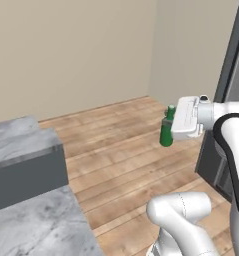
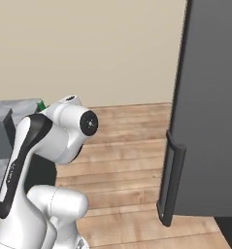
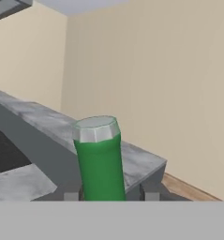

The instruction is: Place the beer on the top shelf of the fridge to keep it out of children's reach, and place the lemon and kiwi on lower shelves for easy access.

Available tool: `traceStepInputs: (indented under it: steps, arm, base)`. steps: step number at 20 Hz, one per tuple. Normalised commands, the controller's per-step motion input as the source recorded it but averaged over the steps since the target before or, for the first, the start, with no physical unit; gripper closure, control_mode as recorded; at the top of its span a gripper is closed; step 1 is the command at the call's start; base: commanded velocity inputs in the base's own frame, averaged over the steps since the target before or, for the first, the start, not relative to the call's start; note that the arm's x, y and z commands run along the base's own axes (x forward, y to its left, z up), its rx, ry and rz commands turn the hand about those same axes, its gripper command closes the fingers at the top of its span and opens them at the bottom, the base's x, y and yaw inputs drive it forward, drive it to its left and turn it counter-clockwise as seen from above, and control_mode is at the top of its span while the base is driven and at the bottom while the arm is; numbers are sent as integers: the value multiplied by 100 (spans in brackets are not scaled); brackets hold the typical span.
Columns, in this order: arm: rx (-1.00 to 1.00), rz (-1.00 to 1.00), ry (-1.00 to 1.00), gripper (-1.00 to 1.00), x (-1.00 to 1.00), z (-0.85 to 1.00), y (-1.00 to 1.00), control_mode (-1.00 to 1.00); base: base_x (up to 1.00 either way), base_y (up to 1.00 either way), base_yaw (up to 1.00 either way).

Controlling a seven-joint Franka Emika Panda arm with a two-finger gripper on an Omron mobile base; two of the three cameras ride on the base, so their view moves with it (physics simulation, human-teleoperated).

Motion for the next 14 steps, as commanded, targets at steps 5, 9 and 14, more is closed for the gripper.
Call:
traceStepInputs:
  steps: [5, 9, 14]
  arm:
    - [0, 0, 0, 100, 0, 0, 0, 100]
    - [0, 0, 0, 100, 0, 0, 0, 100]
    - [0, 0, 0, 100, 0, 0, 0, 100]
  base:
    - [100, 43, 2]
    - [100, 16, 31]
    - [100, 1, 40]
